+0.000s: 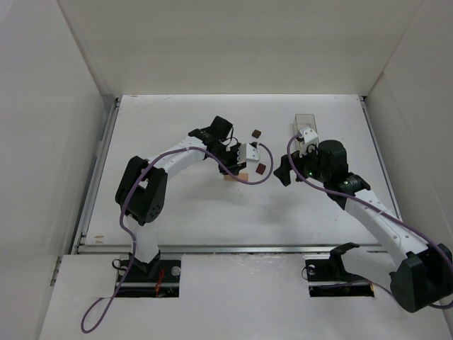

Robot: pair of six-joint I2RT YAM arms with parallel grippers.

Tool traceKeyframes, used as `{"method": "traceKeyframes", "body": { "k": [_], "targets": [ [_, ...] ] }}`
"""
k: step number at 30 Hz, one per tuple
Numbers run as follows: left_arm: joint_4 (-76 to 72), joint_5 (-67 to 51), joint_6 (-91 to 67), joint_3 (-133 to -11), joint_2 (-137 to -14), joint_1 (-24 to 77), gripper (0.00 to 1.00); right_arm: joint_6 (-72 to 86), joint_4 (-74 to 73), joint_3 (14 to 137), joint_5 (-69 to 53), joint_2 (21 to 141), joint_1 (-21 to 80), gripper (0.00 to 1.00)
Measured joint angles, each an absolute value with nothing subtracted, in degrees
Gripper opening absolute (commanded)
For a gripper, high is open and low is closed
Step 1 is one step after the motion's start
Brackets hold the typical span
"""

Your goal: Build the wood block tower

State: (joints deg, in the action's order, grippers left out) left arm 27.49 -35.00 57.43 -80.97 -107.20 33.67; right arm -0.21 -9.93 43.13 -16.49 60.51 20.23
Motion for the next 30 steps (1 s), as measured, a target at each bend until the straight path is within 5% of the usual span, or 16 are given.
{"method": "traceKeyframes", "body": {
  "k": [30],
  "targets": [
    [26.3, -34.4, 58.0, -79.9, -107.2, 33.7, 0.35, -0.5, -10.3, 43.4, -16.5, 61.3, 20.2, 1.00]
  ]
}}
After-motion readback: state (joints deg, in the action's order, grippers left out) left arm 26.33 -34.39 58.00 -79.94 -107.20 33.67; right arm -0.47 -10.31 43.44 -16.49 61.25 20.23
